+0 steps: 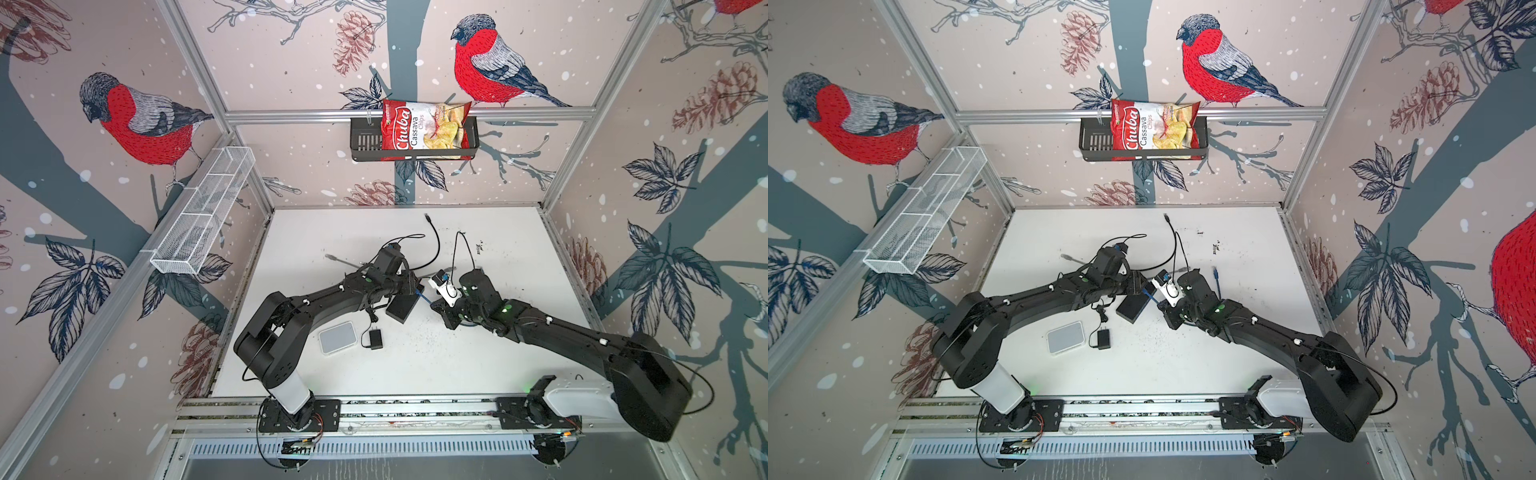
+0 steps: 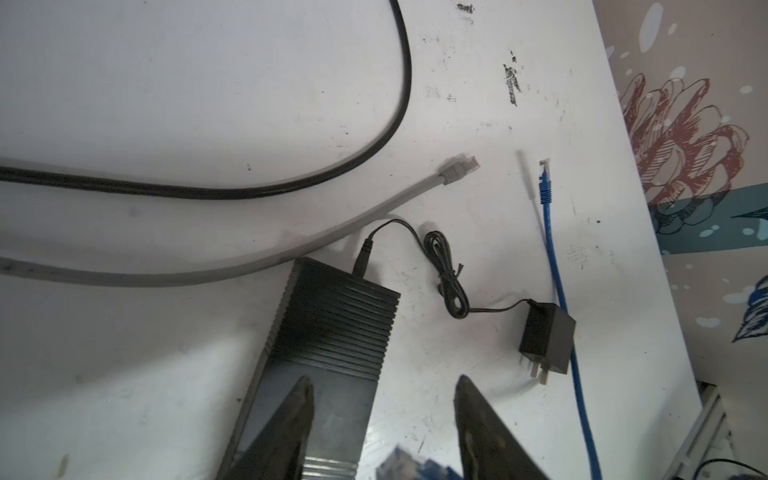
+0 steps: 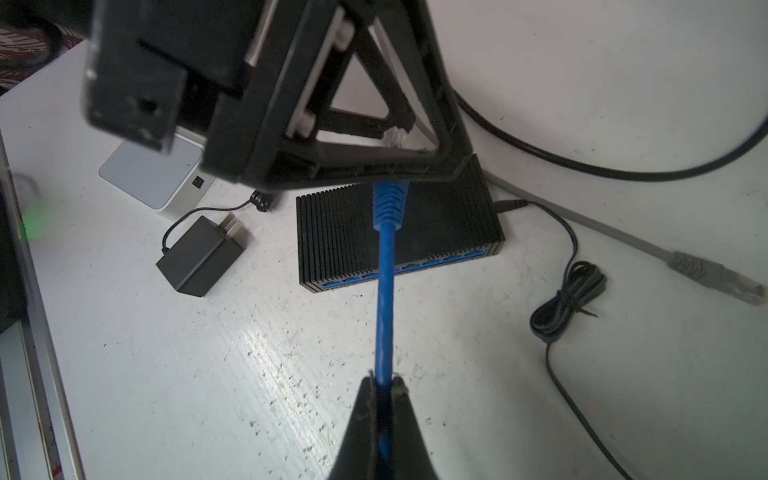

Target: Insert the plug into the switch port

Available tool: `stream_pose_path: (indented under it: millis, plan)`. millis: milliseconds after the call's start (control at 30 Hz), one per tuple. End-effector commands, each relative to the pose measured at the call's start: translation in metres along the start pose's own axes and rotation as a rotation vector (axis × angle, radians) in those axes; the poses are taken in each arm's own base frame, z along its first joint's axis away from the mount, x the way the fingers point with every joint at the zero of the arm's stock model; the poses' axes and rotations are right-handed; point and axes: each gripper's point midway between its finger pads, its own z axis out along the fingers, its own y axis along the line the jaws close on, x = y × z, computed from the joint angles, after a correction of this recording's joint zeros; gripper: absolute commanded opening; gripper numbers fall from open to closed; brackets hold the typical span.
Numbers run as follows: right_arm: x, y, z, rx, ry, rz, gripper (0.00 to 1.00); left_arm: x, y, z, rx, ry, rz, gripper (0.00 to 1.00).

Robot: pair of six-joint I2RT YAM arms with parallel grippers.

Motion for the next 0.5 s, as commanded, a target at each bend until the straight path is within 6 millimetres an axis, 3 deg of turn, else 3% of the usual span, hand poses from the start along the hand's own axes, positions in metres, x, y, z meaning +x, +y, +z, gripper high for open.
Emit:
stream_pose_path:
  millis: [0,467]
  plan:
    - [-0.0073,-0.0001,-0.0007,0.004,-0.031,0.002,0.06,-0.0003,-0.0066,0.0008,0.028,0.003,-0.013,0.49]
    - [-0.0059,-0.0013,0.0011,0.019,-0.031,0.004,0.08,0.0019,-0.0122,0.0032,0.061,0.014,-0.021,0.28]
